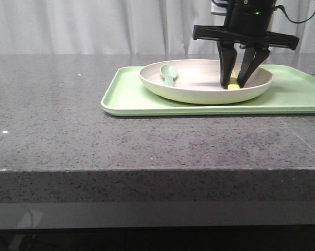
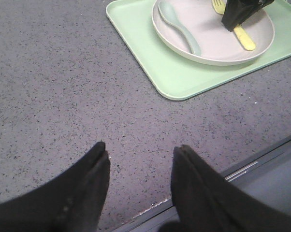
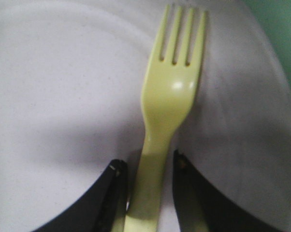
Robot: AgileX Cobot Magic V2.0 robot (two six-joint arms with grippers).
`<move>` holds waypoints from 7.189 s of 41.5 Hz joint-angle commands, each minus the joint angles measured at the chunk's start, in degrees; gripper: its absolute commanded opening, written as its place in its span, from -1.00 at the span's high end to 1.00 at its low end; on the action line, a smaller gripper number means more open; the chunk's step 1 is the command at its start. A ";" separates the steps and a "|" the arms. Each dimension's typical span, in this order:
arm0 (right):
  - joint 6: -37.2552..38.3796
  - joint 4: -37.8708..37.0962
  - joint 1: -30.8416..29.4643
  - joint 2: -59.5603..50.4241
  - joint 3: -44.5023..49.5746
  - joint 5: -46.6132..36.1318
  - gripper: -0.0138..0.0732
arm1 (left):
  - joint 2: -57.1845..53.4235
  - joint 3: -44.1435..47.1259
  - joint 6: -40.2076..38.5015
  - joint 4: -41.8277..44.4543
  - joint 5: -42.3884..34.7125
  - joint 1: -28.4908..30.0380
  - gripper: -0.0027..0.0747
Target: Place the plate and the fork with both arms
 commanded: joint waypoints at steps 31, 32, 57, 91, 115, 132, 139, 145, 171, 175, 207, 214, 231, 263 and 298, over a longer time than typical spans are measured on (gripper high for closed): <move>-0.43 -0.73 -0.24 -3.40 -1.74 -1.48 0.46 | -0.11 -1.32 0.03 -0.61 -3.53 0.31 0.12; -0.43 -0.73 -0.24 -3.46 -1.82 -1.48 0.46 | -0.11 -1.32 0.03 -0.61 -3.53 0.31 0.12; -6.28 -0.01 -9.11 -8.04 -10.50 6.62 0.46 | -0.11 -1.32 0.03 -0.61 -3.65 0.31 0.12; -13.56 0.80 -13.86 -3.41 -0.81 6.46 0.26 | -0.11 -1.32 0.03 -0.61 -3.75 0.31 0.12; -13.56 0.74 -13.36 -6.77 -0.92 6.07 -0.19 | -0.11 -1.32 0.03 -0.61 -3.85 0.31 0.12; -14.44 -2.38 -3.59 -29.33 9.60 -3.10 -0.19 | -0.11 -1.32 0.03 -0.61 -3.98 0.31 0.12; -14.44 -2.38 0.44 -41.94 21.23 -10.41 -0.19 | -0.11 -1.32 0.03 -0.61 -3.98 0.31 0.12; -14.50 -2.85 0.80 -51.51 30.18 -13.35 -0.19 | -0.11 -1.32 0.03 -0.61 -3.98 0.31 0.12; -14.50 -5.68 0.80 -90.07 62.06 -13.61 -0.19 | -0.11 -1.32 0.03 -0.61 -3.98 0.31 0.12; -14.50 -5.68 0.80 -93.97 64.13 -13.66 -0.19 | -0.11 -1.32 0.03 -0.61 -3.98 0.31 0.12; -14.50 -5.32 0.80 -97.97 66.53 -12.14 0.84 | -0.11 -1.32 0.03 -0.61 -3.98 0.31 0.98; -14.50 -5.32 0.80 -97.97 66.53 -12.14 0.84 | -0.11 -1.32 0.03 -0.61 -3.98 0.31 0.98; -14.50 -5.32 0.80 -97.97 66.53 -12.07 0.84 | -16.99 18.61 0.03 2.80 -28.40 12.86 0.98; -14.50 -5.32 0.80 -97.92 66.53 -12.06 0.84 | -42.76 50.15 0.03 -0.29 -50.44 25.84 0.98; -14.50 -9.36 -7.37 -108.93 86.25 -40.41 0.84 | -42.76 50.15 0.03 -0.29 -50.44 25.84 0.98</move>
